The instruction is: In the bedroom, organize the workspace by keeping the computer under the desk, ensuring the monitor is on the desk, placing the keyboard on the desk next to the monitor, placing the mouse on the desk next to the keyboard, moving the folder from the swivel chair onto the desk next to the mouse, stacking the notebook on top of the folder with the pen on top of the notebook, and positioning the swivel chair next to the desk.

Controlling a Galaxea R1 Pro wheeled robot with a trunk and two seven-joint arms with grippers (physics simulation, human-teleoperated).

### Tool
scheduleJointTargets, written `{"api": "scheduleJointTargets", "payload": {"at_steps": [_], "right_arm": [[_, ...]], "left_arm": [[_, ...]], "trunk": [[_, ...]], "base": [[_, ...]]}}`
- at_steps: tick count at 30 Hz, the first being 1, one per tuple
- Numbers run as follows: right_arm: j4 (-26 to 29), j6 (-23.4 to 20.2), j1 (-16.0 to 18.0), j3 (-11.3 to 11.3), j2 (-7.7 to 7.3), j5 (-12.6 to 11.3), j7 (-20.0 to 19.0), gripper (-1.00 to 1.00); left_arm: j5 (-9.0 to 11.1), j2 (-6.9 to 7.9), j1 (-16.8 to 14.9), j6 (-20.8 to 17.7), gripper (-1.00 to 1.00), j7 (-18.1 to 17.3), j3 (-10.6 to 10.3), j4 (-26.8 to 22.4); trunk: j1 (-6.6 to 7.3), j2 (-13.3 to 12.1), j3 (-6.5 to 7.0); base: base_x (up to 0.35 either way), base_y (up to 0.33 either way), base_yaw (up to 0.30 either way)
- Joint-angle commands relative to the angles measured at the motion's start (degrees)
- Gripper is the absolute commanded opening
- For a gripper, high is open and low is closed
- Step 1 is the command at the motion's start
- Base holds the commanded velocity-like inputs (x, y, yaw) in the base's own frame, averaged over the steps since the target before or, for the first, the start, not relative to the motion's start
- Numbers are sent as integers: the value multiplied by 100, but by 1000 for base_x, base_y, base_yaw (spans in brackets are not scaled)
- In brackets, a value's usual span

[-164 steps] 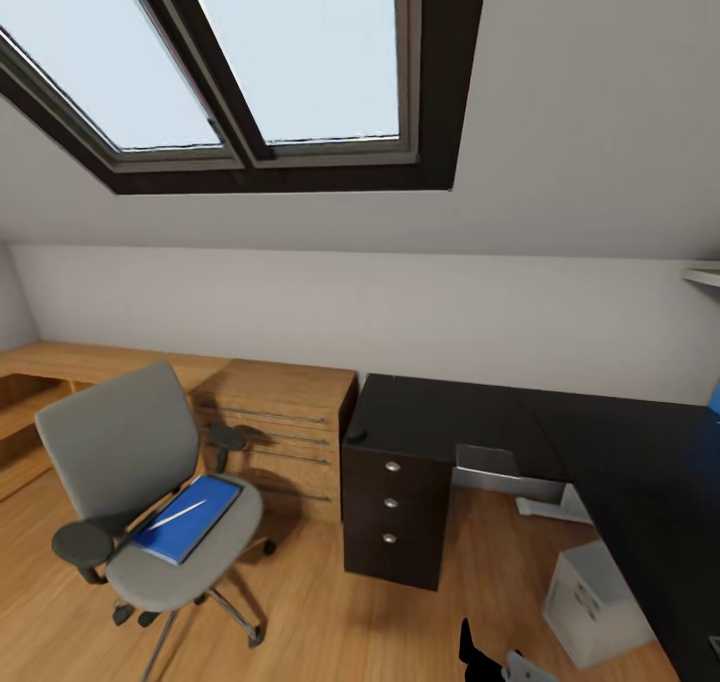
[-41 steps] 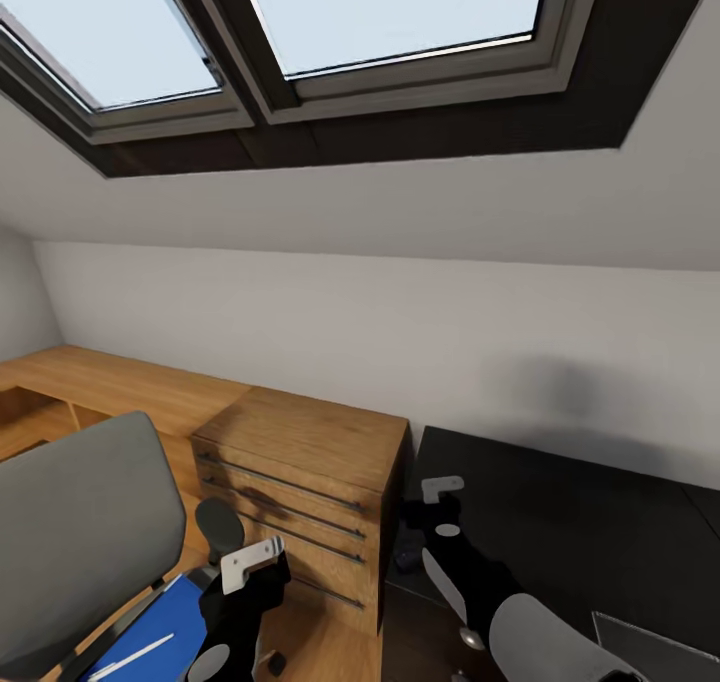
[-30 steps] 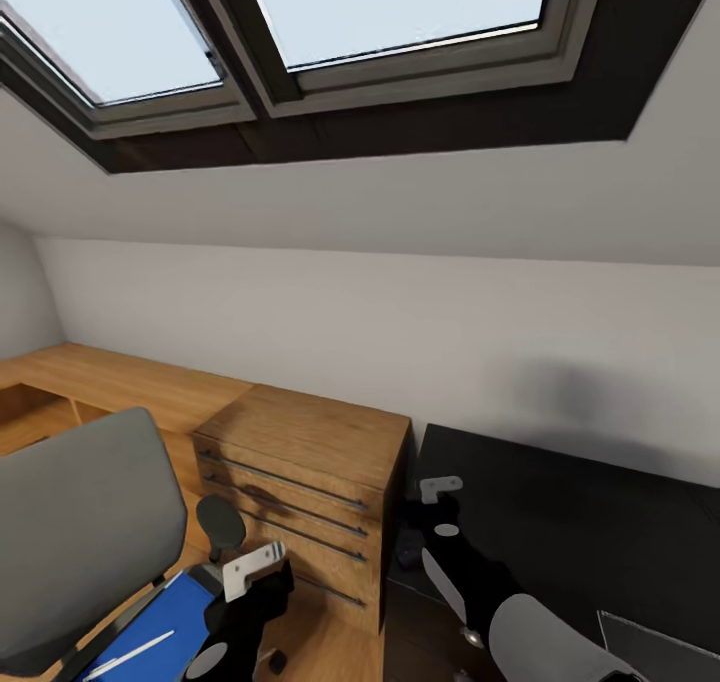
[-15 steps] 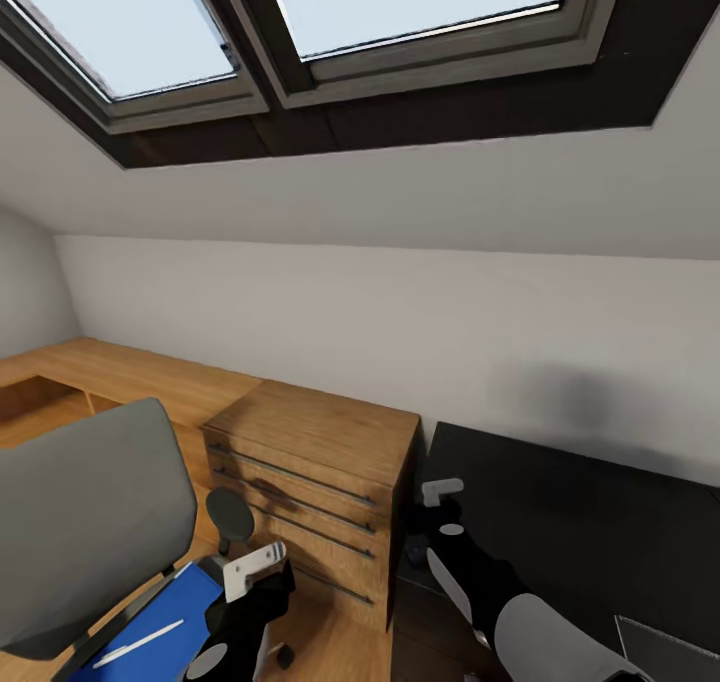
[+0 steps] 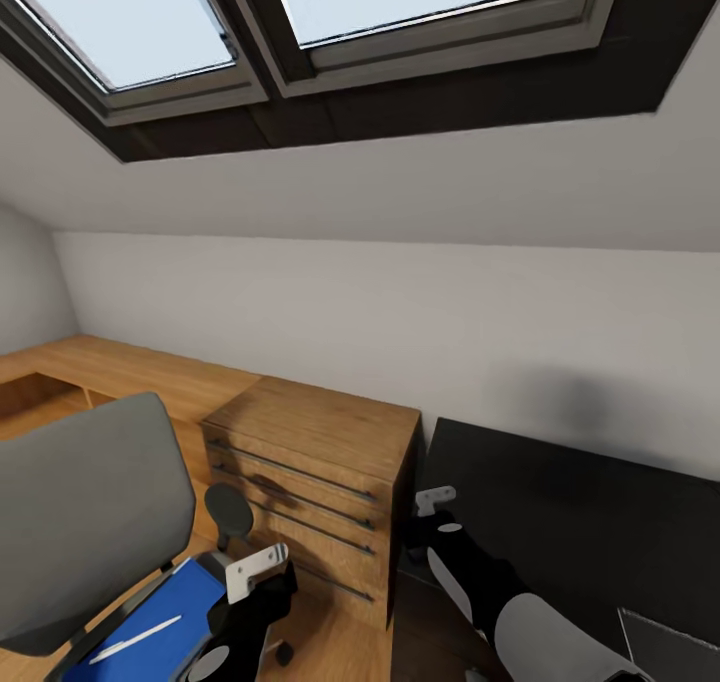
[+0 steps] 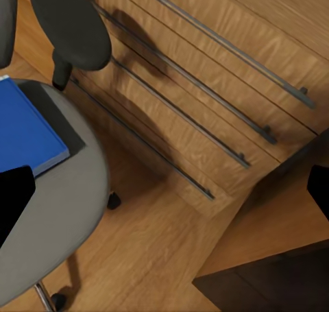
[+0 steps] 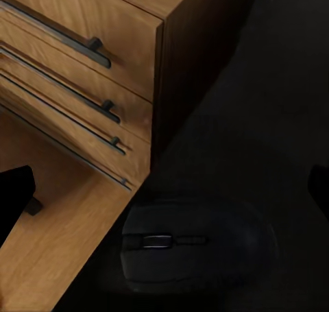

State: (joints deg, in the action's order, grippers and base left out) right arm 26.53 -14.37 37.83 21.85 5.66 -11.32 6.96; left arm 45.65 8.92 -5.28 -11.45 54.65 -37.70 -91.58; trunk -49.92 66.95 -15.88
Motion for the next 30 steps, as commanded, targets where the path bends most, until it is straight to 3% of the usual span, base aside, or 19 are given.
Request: {"api": "scheduleJointTargets", "payload": {"at_steps": [1, 8, 13, 17, 30], "right_arm": [[10, -28, 5, 48, -8, -58, 48, 100], [10, -14, 5, 48, -46, -52, 36, 100], [5, -16, 5, 30, -138, -76, 28, 100], [2, -29, 5, 9, -285, -86, -392, 100], [2, -39, 5, 12, -303, -98, -605, 100]], "left_arm": [[14, 5, -8, -33, 100, 37, -12, -9], [14, 5, -8, -33, 100, 37, -36, -9], [12, 5, -8, -33, 100, 37, -110, -9], [10, 5, -8, -33, 100, 37, -141, -9], [13, 5, -8, -33, 100, 37, -150, -9]], "trunk": [[-23, 47, -26], [-177, 328, -152], [-177, 328, -152], [-177, 328, -152], [-177, 328, -152]], "base": [[0, 0, 0], [0, 0, 0], [0, 0, 0], [0, 0, 0], [0, 0, 0]]}}
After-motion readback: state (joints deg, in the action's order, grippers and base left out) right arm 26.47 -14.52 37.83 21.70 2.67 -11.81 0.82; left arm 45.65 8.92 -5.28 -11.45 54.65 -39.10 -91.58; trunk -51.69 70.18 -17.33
